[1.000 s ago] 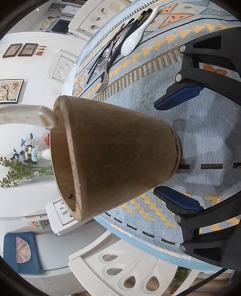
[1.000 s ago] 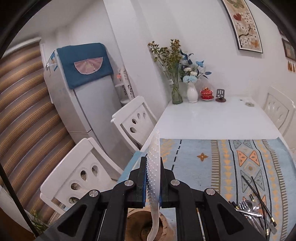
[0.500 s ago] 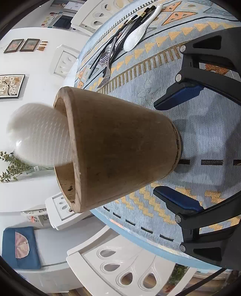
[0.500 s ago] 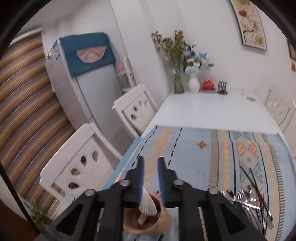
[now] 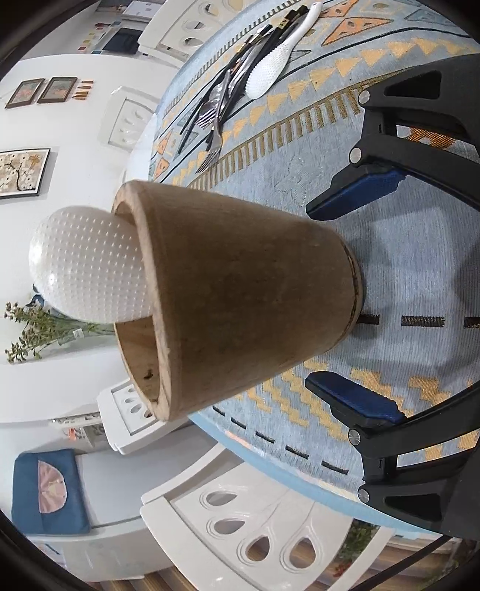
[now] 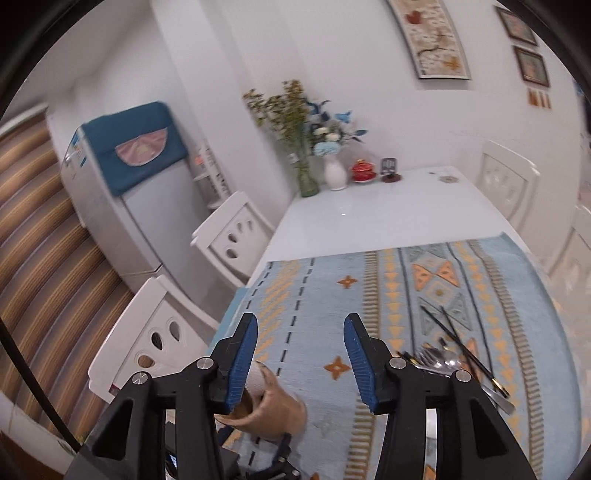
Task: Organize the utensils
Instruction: 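Move the right tool back to the dotted white spoon in the pile, then grasp the dotted white spoon handle with the right tool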
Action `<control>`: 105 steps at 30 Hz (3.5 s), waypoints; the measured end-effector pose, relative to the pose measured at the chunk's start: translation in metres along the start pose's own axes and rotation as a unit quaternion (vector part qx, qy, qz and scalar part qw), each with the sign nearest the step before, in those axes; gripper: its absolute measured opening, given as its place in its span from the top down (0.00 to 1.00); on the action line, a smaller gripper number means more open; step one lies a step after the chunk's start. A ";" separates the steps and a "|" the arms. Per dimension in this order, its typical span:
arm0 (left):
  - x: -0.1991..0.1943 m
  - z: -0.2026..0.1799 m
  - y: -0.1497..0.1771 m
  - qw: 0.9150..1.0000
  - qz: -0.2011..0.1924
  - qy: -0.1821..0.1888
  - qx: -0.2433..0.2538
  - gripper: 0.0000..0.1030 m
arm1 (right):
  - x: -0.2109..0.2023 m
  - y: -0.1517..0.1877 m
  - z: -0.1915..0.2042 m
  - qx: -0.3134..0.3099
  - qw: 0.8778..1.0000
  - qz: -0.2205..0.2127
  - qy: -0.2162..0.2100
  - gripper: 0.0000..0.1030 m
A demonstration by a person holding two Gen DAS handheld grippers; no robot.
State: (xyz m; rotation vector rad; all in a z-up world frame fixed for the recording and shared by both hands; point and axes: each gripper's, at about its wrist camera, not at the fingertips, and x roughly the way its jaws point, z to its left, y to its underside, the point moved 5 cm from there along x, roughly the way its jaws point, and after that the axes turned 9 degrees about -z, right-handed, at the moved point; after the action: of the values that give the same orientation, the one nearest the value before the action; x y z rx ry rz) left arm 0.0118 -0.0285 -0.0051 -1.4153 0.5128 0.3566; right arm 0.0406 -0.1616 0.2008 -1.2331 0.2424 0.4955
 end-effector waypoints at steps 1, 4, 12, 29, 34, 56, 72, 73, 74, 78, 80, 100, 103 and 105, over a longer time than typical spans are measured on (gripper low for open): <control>-0.001 -0.001 0.000 1.000 -0.001 0.000 0.002 0.19 | -0.004 0.000 -0.004 0.004 1.000 -0.002 0.002 0.53; -0.001 -0.001 0.001 1.000 0.000 0.001 0.003 0.19 | -0.016 0.002 -0.017 0.009 1.000 -0.008 0.021 0.49; -0.002 -0.002 0.000 1.000 -0.004 -0.008 0.007 0.19 | -0.033 0.022 -0.063 0.080 0.996 0.015 0.032 0.49; 0.008 0.000 0.003 1.000 0.029 -0.011 -0.001 0.18 | 0.033 0.140 -0.145 -0.003 0.961 0.252 0.114 0.47; 0.010 -0.001 0.002 0.999 0.032 -0.015 0.004 0.18 | 0.067 0.164 -0.154 -0.038 0.945 0.313 0.093 0.48; 0.015 0.001 0.004 0.999 0.045 -0.012 0.005 0.18 | 0.078 0.157 -0.166 -0.027 0.934 0.345 0.090 0.69; 0.012 0.002 0.004 0.999 0.043 -0.011 0.001 0.18 | 0.077 0.154 -0.122 -0.057 0.927 0.365 0.061 0.75; 0.012 0.002 0.004 0.999 0.042 -0.011 0.001 0.18 | 0.074 0.155 -0.118 -0.061 0.927 0.366 0.057 0.75; 0.012 0.002 0.003 0.999 0.041 -0.011 0.000 0.18 | 0.073 0.155 -0.113 -0.066 0.927 0.365 0.055 0.75; 0.012 0.003 0.003 0.999 0.041 -0.011 -0.001 0.18 | 0.070 0.155 -0.100 -0.084 0.925 0.369 0.040 0.75; 0.012 0.002 0.003 0.999 0.041 -0.011 -0.002 0.18 | 0.071 0.158 -0.093 -0.080 0.922 0.378 0.011 0.75; 0.011 0.004 0.004 0.999 0.040 -0.011 -0.003 0.18 | 0.142 0.191 -0.060 -0.168 0.894 0.414 0.023 0.88; 0.011 0.003 0.004 0.999 0.038 -0.014 0.001 0.18 | 0.135 0.178 -0.050 -0.176 0.907 0.381 0.012 0.92; 0.011 0.003 0.004 0.999 0.038 -0.013 0.000 0.18 | 0.127 0.170 -0.047 -0.167 0.916 0.364 0.001 0.92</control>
State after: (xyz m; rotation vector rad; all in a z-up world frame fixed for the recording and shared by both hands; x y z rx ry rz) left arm 0.0191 -0.0258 -0.0141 -1.3921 0.5463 0.4366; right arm 0.0724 -0.1351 -0.0127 -1.4585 0.6511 1.2205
